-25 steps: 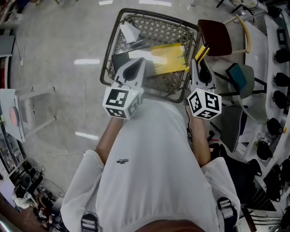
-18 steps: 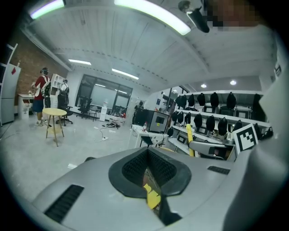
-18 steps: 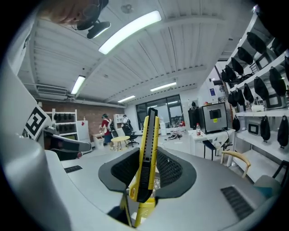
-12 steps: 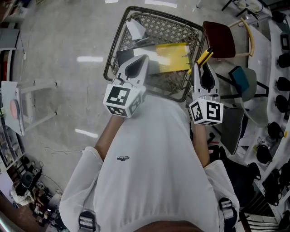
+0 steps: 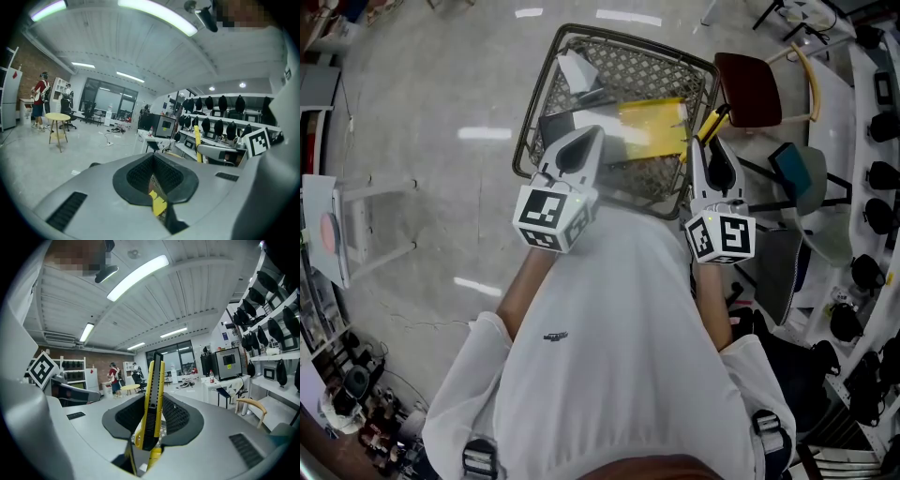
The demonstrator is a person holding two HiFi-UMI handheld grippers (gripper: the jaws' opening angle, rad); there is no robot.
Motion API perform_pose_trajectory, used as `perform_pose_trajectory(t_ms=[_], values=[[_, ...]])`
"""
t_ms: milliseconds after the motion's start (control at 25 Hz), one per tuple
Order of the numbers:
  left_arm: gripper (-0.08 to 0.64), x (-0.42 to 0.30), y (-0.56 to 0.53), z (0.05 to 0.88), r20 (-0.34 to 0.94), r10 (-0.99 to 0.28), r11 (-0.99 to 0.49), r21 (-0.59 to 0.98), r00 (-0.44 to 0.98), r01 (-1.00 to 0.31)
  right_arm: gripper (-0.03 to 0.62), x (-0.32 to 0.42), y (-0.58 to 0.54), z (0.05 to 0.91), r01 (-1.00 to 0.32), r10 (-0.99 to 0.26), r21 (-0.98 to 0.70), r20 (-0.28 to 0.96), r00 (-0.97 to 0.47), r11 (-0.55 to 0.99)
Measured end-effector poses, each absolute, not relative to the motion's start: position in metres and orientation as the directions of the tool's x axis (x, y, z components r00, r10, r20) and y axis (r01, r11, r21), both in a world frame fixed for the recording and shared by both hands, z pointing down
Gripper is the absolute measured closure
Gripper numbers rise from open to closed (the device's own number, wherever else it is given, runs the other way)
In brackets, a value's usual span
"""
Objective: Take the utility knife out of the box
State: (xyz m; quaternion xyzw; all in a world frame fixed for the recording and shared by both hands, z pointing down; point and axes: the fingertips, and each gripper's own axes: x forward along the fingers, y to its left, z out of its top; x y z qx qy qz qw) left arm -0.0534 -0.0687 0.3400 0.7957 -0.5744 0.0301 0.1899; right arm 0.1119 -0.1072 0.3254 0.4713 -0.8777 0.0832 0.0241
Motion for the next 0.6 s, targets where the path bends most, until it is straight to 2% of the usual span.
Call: perform_pose_trajectory(t_ms=[600], values=[[0.562,-0.0569,-0.0624,0.3398,0.266,-0.910,-0.248,0.264,0.317,-0.932,0.485,0.1062,-0.1067,0.3291,-0.814,-0.805,-0.121,0.126,-0.580,0.567]])
